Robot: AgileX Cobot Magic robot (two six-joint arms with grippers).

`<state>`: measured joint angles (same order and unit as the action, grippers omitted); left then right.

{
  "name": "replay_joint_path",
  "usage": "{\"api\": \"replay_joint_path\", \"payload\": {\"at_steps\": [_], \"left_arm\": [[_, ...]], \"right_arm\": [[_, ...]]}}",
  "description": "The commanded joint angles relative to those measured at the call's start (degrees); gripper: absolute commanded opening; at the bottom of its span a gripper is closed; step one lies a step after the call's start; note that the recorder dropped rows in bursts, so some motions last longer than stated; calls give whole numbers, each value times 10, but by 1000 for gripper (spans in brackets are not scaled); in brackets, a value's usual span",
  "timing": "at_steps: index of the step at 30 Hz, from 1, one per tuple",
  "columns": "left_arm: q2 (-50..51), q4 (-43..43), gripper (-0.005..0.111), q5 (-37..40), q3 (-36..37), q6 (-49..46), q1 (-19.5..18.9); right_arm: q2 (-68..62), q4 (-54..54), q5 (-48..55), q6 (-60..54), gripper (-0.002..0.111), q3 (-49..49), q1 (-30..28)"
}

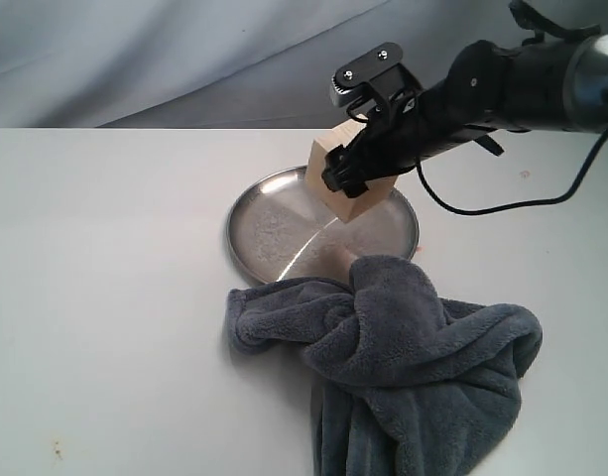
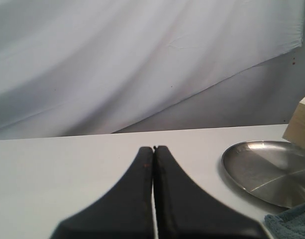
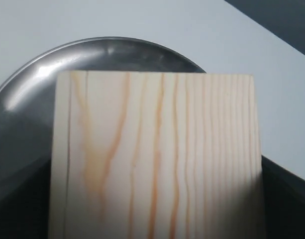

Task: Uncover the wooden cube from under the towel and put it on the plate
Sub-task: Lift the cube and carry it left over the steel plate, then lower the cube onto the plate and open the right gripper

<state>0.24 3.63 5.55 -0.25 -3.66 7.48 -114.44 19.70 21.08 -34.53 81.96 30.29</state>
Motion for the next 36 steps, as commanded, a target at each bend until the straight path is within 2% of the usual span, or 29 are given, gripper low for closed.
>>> {"api": "replay_joint_path", "payload": {"at_steps": [1, 9, 22, 36], "left_arm": [[-2, 1, 0, -6, 3, 1, -1], [-2, 1, 0, -6, 3, 1, -1], [-2, 1, 0, -6, 3, 1, -1], [-2, 1, 0, -6, 3, 1, -1]], "right_arm": [[-33, 22, 41, 21, 38, 65, 0], [-96, 17, 102, 22, 38, 135, 2], [-130, -66, 91, 94, 38, 141, 11], [-131, -68, 82, 99, 39, 141, 11]]}}
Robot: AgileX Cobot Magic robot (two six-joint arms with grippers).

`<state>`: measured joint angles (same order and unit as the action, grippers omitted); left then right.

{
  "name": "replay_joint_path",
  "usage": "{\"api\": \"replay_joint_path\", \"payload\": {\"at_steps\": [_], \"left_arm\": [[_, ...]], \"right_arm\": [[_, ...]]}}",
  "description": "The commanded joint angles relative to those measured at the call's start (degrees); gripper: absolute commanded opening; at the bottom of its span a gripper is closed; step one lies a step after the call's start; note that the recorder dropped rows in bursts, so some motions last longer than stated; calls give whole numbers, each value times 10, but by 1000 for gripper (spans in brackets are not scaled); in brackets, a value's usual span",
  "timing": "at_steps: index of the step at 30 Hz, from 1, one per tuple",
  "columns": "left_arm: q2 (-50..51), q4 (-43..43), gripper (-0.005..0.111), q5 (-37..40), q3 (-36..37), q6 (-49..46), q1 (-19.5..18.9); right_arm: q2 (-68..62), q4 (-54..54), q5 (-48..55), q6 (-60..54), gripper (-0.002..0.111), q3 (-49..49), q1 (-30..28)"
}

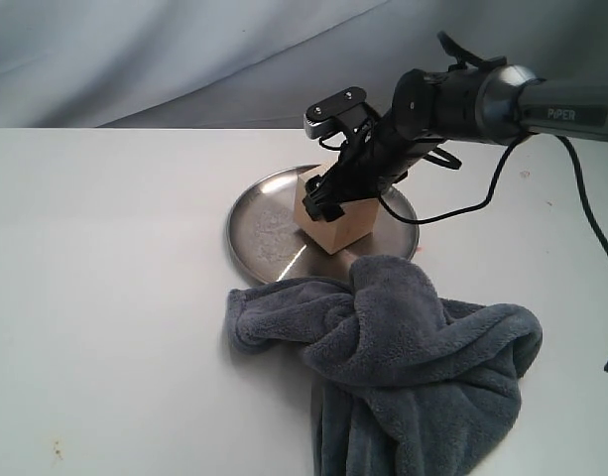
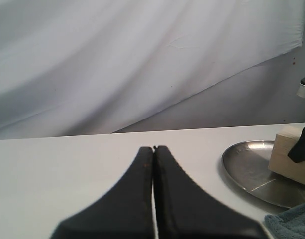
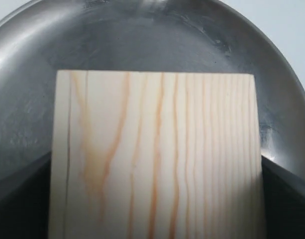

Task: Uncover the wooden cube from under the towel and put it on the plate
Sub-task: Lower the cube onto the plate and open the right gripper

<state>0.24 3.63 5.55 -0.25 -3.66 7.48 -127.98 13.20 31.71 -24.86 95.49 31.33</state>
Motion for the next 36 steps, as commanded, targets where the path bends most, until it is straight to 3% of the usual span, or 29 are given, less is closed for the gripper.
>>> {"api": "replay_joint_path", "payload": {"at_steps": [1, 9, 24, 31, 36], "left_arm": [[-2, 1, 0, -6, 3, 1, -1], [-2, 1, 0, -6, 3, 1, -1], [-2, 1, 0, -6, 3, 1, -1], [-2, 1, 0, -6, 3, 1, -1], [-2, 1, 0, -6, 3, 1, -1]], "right_arm": [[3, -3, -29, 2, 39, 6, 1], [1, -1, -38, 2, 40, 6, 1], [-4, -1, -40, 2, 72, 6, 1], [-4, 1, -54, 2, 78, 6, 1], [-2, 14, -55, 2, 91, 6, 2]]}}
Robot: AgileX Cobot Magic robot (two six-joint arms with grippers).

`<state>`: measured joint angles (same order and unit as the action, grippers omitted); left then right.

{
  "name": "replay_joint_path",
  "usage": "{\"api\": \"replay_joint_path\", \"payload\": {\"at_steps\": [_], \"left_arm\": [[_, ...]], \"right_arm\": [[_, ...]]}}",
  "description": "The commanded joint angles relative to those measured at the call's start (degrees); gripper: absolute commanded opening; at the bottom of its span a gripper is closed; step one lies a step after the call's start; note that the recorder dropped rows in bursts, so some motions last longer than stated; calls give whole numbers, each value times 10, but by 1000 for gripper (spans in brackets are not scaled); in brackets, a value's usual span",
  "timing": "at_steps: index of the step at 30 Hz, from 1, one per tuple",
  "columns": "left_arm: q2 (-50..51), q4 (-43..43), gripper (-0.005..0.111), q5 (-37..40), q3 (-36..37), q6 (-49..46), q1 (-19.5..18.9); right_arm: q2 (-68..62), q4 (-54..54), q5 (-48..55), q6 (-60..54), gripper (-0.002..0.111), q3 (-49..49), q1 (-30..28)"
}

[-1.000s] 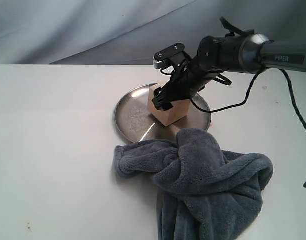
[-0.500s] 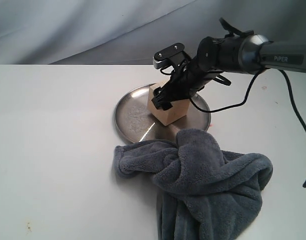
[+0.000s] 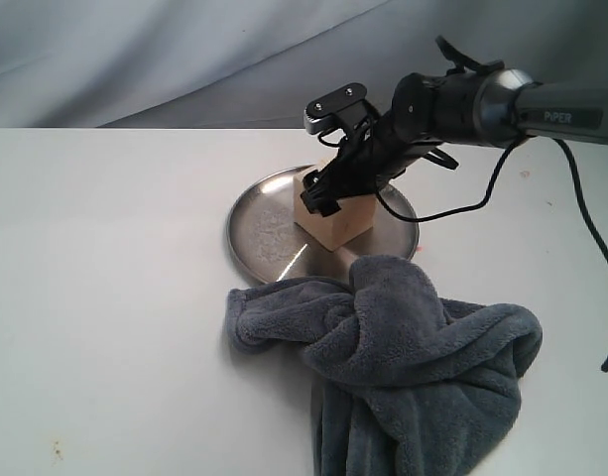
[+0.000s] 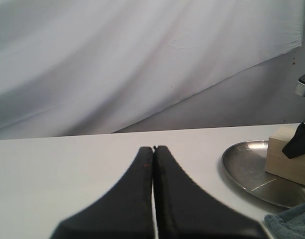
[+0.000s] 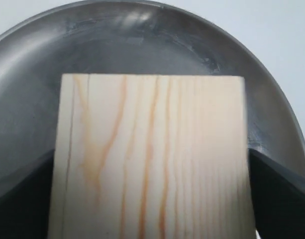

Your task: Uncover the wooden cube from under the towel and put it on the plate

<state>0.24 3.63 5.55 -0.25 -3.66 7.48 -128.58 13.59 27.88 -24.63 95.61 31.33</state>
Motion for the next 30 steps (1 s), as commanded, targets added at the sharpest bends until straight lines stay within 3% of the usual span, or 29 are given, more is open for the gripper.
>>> {"api": "replay_joint_path", "payload": {"at_steps": [1, 5, 17, 23, 26, 30], "left_arm": [[-2, 1, 0, -6, 3, 1, -1], [-2, 1, 0, -6, 3, 1, -1], [-2, 1, 0, -6, 3, 1, -1], [-2, 1, 0, -6, 3, 1, -1], [-2, 1, 0, -6, 3, 1, -1], [-2, 1, 0, -6, 3, 1, -1]], "right_arm": [[4, 10, -15, 0, 94, 5, 2], [7, 6, -6, -1, 100, 5, 7], [99, -7, -31, -9, 100, 5, 19], [151, -19, 18, -8, 99, 5, 19], [176, -75, 61, -8, 93, 5, 19], [205, -107, 138, -6, 73, 5, 18]]}}
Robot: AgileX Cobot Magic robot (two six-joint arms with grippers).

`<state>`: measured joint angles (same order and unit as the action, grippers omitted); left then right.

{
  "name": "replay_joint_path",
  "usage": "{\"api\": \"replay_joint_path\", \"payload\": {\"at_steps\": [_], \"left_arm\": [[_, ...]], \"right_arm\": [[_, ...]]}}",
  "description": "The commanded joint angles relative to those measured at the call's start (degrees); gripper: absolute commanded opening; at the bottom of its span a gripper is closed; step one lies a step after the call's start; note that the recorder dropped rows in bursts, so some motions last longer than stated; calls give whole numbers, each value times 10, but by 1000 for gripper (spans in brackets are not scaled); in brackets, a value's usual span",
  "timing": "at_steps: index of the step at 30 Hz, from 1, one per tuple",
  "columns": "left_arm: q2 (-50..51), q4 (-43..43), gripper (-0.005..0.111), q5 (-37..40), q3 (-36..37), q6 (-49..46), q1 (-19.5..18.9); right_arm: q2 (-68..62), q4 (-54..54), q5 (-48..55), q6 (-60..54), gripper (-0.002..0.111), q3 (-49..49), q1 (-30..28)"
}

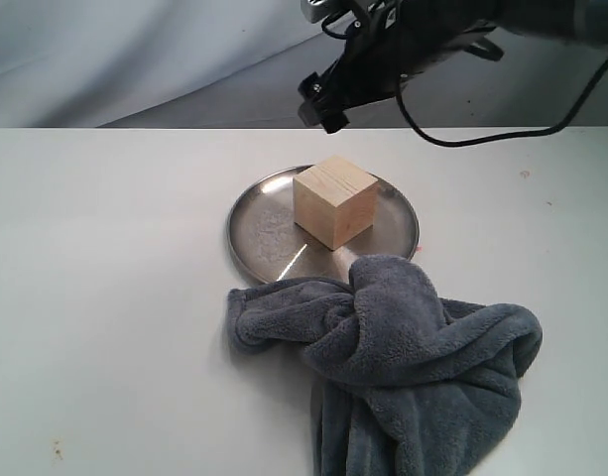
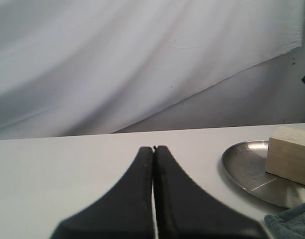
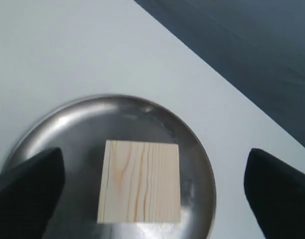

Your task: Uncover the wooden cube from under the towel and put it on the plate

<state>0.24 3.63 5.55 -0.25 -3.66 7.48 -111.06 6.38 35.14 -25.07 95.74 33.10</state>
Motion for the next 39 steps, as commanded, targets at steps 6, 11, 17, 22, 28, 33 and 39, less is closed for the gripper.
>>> {"api": "replay_joint_path", "payload": {"at_steps": [6, 11, 17, 22, 28, 33, 39], "left_arm": [[-2, 1, 0, -6, 3, 1, -1], [-2, 1, 0, -6, 3, 1, -1], [-2, 1, 0, -6, 3, 1, -1], [-2, 1, 0, -6, 3, 1, -1], [-2, 1, 0, -6, 3, 1, -1], [-2, 1, 0, -6, 3, 1, -1], [-2, 1, 0, -6, 3, 1, -1]], "right_arm": [[68, 32, 95, -10, 23, 3, 0], [68, 53, 90, -18, 1, 1, 0], [68, 98, 72, -75, 0, 1, 0], [75, 110, 76, -77, 0, 1, 0], [103, 164, 75, -110, 0, 1, 0], [108, 168, 86, -113, 0, 1, -1], [183, 56, 0, -33, 0, -144, -48]]}}
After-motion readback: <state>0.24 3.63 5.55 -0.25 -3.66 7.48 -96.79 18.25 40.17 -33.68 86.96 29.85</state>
